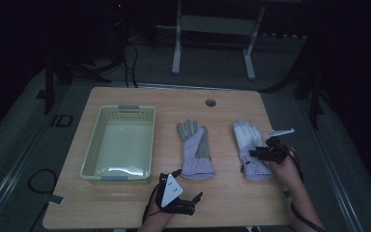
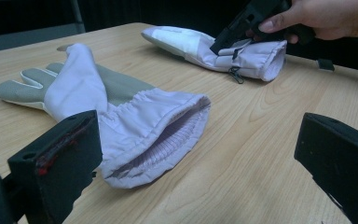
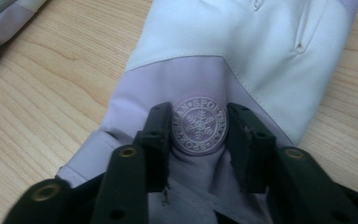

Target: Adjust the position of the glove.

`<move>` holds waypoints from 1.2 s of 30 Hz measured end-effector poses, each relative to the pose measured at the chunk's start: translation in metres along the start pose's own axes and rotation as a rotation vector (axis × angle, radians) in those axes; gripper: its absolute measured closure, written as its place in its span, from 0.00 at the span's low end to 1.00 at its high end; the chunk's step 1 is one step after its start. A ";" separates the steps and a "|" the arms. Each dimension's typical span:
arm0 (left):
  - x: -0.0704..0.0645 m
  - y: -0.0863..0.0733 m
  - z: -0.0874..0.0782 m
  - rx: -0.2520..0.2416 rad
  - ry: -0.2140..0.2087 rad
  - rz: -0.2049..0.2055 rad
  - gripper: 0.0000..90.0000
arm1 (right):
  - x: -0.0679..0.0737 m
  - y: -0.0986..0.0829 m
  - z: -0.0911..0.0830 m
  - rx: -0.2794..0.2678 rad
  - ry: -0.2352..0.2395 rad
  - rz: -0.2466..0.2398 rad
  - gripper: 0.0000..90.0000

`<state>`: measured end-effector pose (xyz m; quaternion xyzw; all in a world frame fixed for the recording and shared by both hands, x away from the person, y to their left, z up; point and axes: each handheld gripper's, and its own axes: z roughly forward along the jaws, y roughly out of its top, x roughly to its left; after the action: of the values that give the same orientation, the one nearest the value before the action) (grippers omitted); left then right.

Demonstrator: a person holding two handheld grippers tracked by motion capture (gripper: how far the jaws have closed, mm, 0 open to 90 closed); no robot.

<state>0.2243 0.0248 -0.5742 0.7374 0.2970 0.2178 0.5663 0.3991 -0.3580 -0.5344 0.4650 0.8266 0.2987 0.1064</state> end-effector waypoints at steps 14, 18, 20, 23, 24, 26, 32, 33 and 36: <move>0.000 0.000 0.000 0.000 0.002 -0.005 0.01 | 0.002 -0.003 -0.017 -0.086 0.015 0.144 0.89; 0.000 0.000 0.000 -0.001 0.001 -0.004 0.01 | 0.001 0.000 -0.032 -0.128 0.031 0.163 0.89; 0.000 0.000 0.000 0.000 0.002 -0.004 0.01 | 0.001 0.004 -0.041 -0.143 0.020 0.165 0.89; 0.001 0.000 0.000 0.002 0.002 -0.004 0.01 | 0.005 0.013 -0.053 -0.160 0.012 0.164 0.89; 0.001 0.000 0.000 0.002 0.002 -0.004 0.01 | 0.007 0.017 -0.058 -0.166 0.011 0.161 0.89; 0.001 0.000 0.000 0.001 0.002 -0.004 0.01 | 0.010 0.023 -0.065 -0.175 0.001 0.154 0.89; 0.001 0.000 0.000 0.001 0.002 -0.006 0.01 | 0.021 0.046 -0.085 -0.217 0.007 0.125 0.90; 0.001 0.000 0.000 0.001 0.002 -0.006 0.01 | 0.024 0.049 -0.088 -0.225 0.007 0.123 0.90; 0.000 0.000 0.000 0.000 0.003 -0.006 0.01 | 0.033 0.061 -0.095 -0.235 0.010 0.105 0.90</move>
<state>0.2248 0.0249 -0.5742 0.7363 0.3000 0.2170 0.5664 0.3810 -0.3441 -0.4189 0.4906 0.7609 0.4009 0.1400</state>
